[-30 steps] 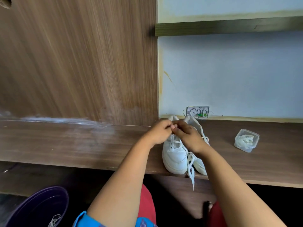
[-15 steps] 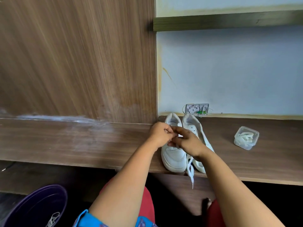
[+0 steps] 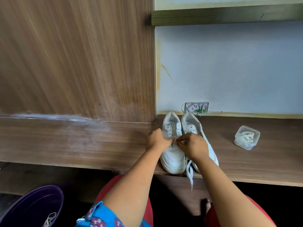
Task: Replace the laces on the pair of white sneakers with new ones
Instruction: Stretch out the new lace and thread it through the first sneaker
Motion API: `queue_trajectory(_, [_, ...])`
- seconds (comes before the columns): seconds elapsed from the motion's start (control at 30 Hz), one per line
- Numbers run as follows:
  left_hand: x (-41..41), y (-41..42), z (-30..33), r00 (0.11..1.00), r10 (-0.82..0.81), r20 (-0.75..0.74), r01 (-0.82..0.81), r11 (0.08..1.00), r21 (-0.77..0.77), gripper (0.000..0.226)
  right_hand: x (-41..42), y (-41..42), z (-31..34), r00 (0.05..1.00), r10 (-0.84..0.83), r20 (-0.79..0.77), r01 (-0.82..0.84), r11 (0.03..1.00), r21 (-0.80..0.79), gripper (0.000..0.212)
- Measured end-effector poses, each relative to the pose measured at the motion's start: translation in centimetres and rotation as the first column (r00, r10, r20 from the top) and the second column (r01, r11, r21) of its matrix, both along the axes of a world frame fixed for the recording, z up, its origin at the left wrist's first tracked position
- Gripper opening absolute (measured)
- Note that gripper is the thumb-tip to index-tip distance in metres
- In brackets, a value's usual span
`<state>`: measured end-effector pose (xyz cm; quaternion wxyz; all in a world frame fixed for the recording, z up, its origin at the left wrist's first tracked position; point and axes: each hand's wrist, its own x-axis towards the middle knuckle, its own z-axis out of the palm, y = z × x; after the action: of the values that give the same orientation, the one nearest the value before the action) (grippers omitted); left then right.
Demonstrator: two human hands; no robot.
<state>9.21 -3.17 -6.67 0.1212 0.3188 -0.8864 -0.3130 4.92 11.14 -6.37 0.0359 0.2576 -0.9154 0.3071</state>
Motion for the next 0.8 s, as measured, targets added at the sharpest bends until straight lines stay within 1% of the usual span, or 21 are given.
queue_trajectory(0.07, [-0.6,0.5,0.1,0.998,-0.021,0.054,0.026,0.996,-0.084,0.042,0.0,-0.3,0.0,0.998,0.012,-0.061,-0.009,0.999,0.053,0.015])
queue_trajectory(0.13, [-0.8,0.6,0.2,0.998,-0.043,0.046,0.047,0.993,-0.108,0.033,-0.1,-0.6,-0.3,0.997,0.017,-0.07,-0.011,0.996,0.09,0.018])
queue_trajectory(0.17, [-0.8,0.5,0.2,0.998,-0.058,0.029,0.06,0.995,-0.076,0.028,-0.1,-0.9,-0.6,0.998,0.019,-0.066,-0.011,0.992,0.124,0.02])
queue_trajectory(0.23, [-0.8,-0.1,-0.1,0.998,-0.06,-0.001,0.06,0.998,0.004,0.037,-0.2,-1.5,-1.0,0.996,0.031,-0.082,-0.014,0.979,0.202,0.022])
queue_trajectory(0.3, [-0.9,-0.7,-0.6,0.997,-0.046,-0.059,0.054,0.987,0.149,0.034,-0.3,-2.0,-1.1,0.994,0.03,-0.108,-0.004,0.971,0.241,0.022])
queue_trajectory(0.37, [-0.8,-1.1,-1.0,0.99,-0.009,-0.138,0.053,0.947,0.318,0.026,-0.5,-2.2,-1.1,0.994,0.026,-0.107,0.001,0.971,0.239,0.021])
queue_trajectory(0.43, [-0.6,-1.1,-1.3,0.986,0.022,-0.166,0.047,0.916,0.398,0.026,-0.8,-2.1,-1.3,0.992,0.051,-0.117,-0.028,0.983,0.184,0.018])
queue_trajectory(0.5, [-0.4,-1.0,-1.2,0.983,0.014,-0.182,0.063,0.91,0.41,0.026,-1.1,-1.7,-1.3,0.986,0.098,-0.132,-0.082,0.989,0.123,0.015])
queue_trajectory(0.6, [-0.4,-0.9,-1.3,0.983,0.012,-0.184,0.061,0.921,0.384,0.028,-1.5,-1.4,-1.4,0.96,0.222,-0.169,-0.181,0.956,0.23,0.016])
queue_trajectory(0.63, [-0.5,-0.9,-1.5,0.984,0.015,-0.176,0.053,0.927,0.372,0.028,-1.6,-1.4,-1.5,0.961,0.229,-0.156,-0.193,0.957,0.217,0.015])
queue_trajectory(0.7, [-0.6,-1.1,-1.7,0.983,0.024,-0.182,0.043,0.934,0.355,0.028,-1.8,-1.6,-1.7,0.979,0.189,-0.075,-0.182,0.979,0.089,0.01])
queue_trajectory(0.73, [-0.6,-1.2,-1.8,0.983,0.032,-0.181,0.036,0.932,0.36,0.027,-1.8,-1.7,-1.9,0.985,0.171,-0.029,-0.17,0.984,0.052,0.008])
queue_trajectory(0.8, [-0.5,-1.1,-1.9,0.98,0.058,-0.193,0.015,0.934,0.357,0.027,-1.7,-2.1,-1.8,0.987,0.155,0.036,-0.158,0.983,0.096,0.009])
